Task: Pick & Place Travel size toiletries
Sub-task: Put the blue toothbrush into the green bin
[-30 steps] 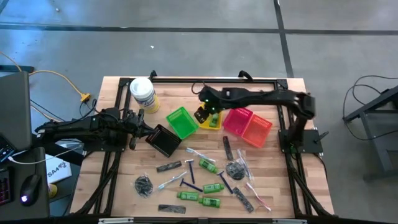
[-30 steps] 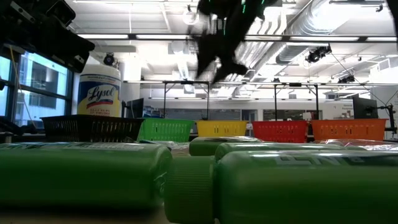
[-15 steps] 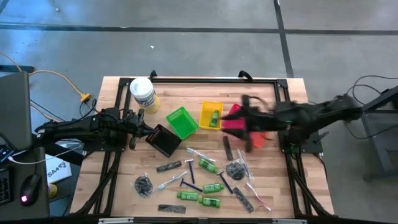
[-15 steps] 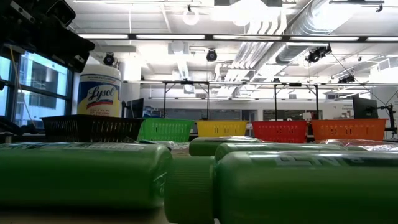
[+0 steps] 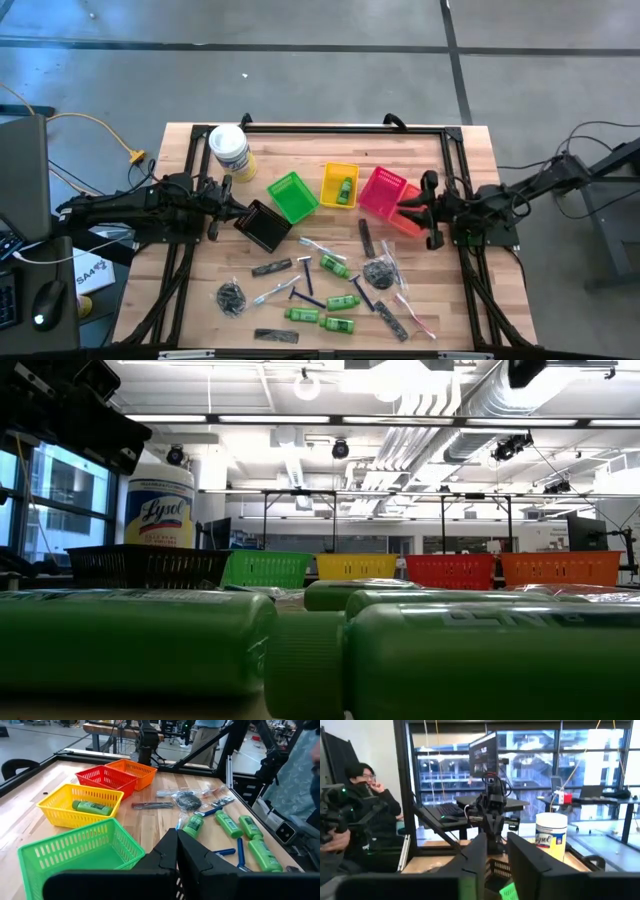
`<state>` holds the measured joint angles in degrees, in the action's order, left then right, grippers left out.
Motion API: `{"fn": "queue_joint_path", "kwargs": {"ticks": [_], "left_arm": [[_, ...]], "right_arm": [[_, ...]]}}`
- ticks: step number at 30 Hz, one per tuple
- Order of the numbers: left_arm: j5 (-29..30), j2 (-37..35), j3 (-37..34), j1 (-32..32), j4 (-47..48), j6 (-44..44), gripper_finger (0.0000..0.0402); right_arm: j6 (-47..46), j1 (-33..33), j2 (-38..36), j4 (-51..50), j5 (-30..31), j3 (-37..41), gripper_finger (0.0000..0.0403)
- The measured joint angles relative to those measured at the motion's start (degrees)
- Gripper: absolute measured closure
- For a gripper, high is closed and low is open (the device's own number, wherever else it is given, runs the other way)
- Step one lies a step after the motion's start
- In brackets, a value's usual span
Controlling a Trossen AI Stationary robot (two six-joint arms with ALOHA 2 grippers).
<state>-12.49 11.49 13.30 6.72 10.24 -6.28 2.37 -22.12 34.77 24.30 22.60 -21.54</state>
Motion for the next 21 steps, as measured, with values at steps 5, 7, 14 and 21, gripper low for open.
{"fn": "queue_joint_path", "kwargs": {"ticks": [5,7,14,21], "left_arm": [[0.44,0.00,0.00,0.00,-0.21,0.00,0.0402],[1.75,0.00,0.01,0.00,-0.21,0.00,0.0402],[4.52,0.00,0.00,0.02,-0.21,0.02,0.0402],[4.68,0.00,0.02,0.02,0.08,0.02,0.0402]], "right_arm": [[0.95,0.38,-5.12,5.49,-1.41,9.36,0.0392],[0.92,0.53,-6.61,7.20,-1.05,11.54,0.0396],[0.92,0.51,-9.12,8.24,-1.77,17.02,0.0400],[-0.87,0.51,-8.49,9.17,-1.57,20.20,0.0400]]}}
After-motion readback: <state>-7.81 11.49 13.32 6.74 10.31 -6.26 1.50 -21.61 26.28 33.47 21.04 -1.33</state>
